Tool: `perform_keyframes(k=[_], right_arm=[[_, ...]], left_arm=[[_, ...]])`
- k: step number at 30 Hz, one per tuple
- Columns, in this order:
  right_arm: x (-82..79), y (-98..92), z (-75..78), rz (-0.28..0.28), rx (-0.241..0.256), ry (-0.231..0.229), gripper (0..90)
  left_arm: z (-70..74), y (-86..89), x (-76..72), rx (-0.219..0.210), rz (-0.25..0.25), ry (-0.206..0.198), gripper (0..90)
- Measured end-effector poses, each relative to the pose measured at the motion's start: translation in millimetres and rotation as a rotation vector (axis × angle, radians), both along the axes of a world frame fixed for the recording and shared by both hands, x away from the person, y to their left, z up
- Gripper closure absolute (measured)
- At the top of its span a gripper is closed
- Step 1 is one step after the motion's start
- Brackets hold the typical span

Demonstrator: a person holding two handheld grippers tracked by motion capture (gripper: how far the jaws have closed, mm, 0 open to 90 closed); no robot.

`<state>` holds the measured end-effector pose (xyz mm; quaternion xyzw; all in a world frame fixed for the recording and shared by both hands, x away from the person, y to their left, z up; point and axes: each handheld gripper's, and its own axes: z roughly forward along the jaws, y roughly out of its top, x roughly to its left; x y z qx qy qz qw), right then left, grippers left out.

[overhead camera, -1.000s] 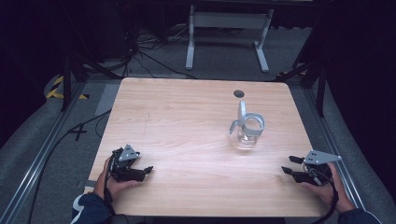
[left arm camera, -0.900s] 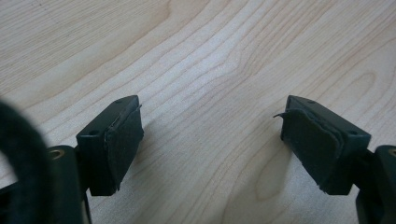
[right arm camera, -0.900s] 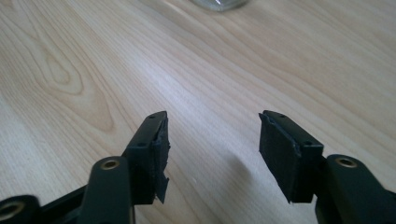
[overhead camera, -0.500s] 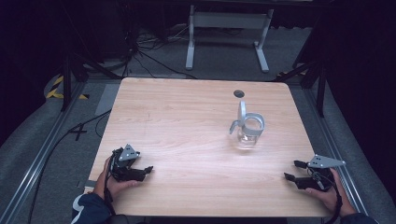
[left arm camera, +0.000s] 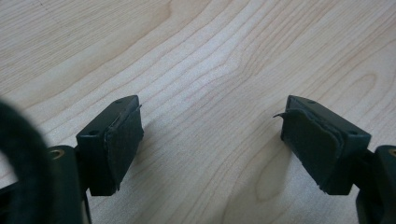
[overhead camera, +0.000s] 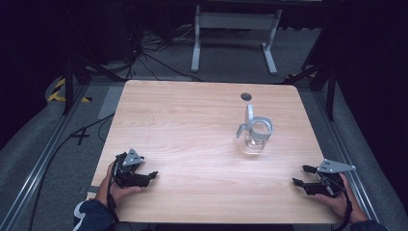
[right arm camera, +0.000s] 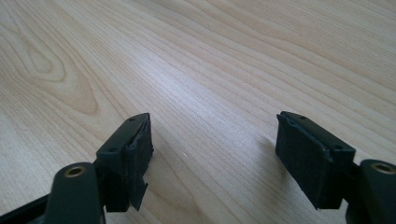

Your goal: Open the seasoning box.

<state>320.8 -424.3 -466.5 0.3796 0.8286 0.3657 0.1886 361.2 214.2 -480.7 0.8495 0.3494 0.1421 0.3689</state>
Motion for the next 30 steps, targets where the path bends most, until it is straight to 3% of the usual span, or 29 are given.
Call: perform_keyframes(k=[30], right_arm=[[2.0,1.3,-0.2,-0.006,0.000,0.001,25.1]], left_arm=[[0.0,-2.4,-1.2,0.005,0.035,0.015,16.8]])
